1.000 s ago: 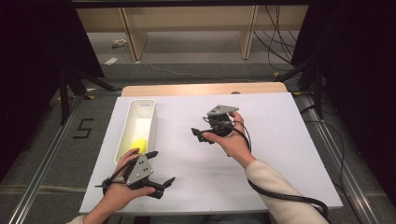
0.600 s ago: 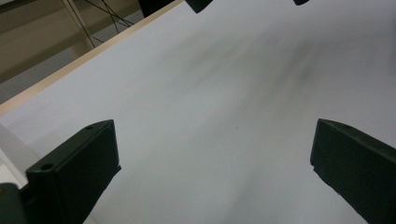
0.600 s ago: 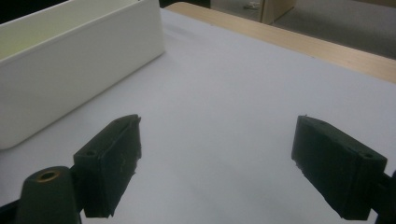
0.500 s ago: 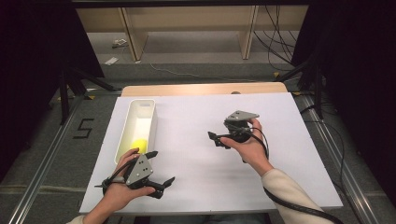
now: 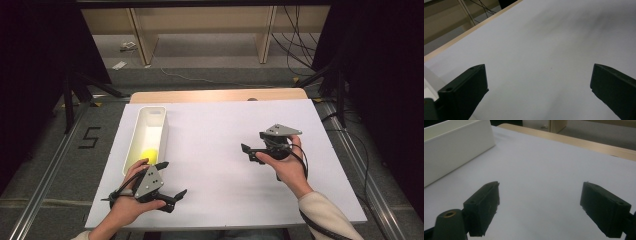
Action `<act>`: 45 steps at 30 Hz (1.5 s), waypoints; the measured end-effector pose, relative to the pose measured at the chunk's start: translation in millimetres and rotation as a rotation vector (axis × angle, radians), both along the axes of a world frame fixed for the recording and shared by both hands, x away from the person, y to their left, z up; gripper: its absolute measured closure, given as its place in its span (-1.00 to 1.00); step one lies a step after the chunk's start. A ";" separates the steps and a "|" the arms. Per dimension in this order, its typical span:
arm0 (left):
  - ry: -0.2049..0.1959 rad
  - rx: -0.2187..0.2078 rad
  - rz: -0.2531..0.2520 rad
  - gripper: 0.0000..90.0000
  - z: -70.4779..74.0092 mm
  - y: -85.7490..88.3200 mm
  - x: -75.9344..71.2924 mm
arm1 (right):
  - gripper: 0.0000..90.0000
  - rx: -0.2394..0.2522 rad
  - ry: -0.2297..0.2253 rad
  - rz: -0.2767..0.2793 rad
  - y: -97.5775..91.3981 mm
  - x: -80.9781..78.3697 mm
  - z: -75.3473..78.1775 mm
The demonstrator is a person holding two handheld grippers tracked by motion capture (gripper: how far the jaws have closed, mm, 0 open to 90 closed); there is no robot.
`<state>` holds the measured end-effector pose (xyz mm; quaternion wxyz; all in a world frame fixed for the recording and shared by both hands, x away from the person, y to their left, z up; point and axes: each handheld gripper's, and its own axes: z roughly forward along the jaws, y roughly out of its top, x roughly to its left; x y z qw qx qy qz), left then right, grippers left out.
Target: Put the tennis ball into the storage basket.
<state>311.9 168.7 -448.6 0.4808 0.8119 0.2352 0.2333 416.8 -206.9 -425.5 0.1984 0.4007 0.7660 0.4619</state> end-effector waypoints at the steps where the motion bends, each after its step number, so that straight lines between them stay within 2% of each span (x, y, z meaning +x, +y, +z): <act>1: 0.000 -0.002 0.001 -0.99 0.0 0.0 0.0 | -0.63 0.000 -0.001 -0.001 -2.0 -1.2 -0.5; 14: -0.002 0.000 0.002 -0.99 0.1 -0.2 -0.1 | -0.64 0.004 -0.008 -0.024 -29.0 -24.5 -2.1; 35: -0.002 0.001 0.001 -0.99 0.2 0.2 -0.4 | -0.64 -0.008 0.008 -0.042 -53.1 -44.8 -8.1; 45: -0.002 -0.002 -0.001 -0.99 0.3 0.1 -0.3 | -0.64 -0.008 0.000 -0.054 -61.5 -55.1 -8.9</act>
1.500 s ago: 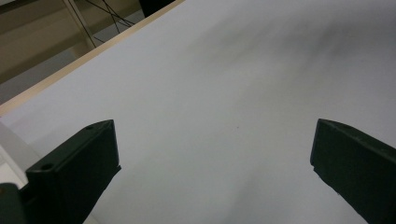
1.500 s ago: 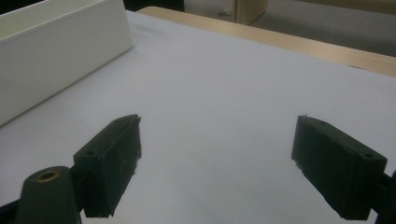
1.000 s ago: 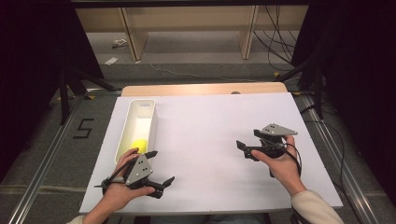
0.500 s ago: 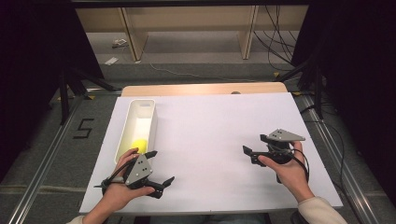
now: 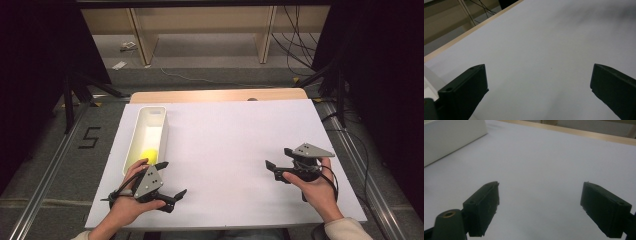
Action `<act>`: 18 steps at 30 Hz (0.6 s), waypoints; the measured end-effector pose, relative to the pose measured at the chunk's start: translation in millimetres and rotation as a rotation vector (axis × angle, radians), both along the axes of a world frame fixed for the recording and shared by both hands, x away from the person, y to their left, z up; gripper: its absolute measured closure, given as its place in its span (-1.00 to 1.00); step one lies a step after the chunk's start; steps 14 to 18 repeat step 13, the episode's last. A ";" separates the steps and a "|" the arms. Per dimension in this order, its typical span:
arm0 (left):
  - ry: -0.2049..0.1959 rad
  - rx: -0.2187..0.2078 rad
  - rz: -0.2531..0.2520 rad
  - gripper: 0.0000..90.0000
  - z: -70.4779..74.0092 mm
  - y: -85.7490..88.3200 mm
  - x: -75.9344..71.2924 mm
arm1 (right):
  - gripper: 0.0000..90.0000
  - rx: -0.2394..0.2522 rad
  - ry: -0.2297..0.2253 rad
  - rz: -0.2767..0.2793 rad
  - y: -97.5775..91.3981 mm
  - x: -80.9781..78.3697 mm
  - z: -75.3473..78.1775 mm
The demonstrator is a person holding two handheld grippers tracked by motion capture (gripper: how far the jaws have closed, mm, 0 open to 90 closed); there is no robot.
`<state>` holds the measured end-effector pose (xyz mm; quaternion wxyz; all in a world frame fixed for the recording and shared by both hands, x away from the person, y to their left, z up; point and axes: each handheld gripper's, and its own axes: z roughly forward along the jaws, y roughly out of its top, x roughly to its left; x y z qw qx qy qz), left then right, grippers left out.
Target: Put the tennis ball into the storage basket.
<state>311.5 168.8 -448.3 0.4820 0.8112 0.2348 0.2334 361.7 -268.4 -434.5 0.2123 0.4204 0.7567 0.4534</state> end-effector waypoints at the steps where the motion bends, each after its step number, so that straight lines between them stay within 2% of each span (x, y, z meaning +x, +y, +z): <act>1: 0.001 0.001 -0.001 -0.99 -0.1 -0.2 -0.1 | -0.64 0.002 0.000 -0.002 -0.4 -0.3 -0.1; 18: 0.004 0.000 -0.002 -0.99 -0.2 -0.9 0.8 | -0.64 -0.009 0.004 0.007 3.0 0.8 -2.1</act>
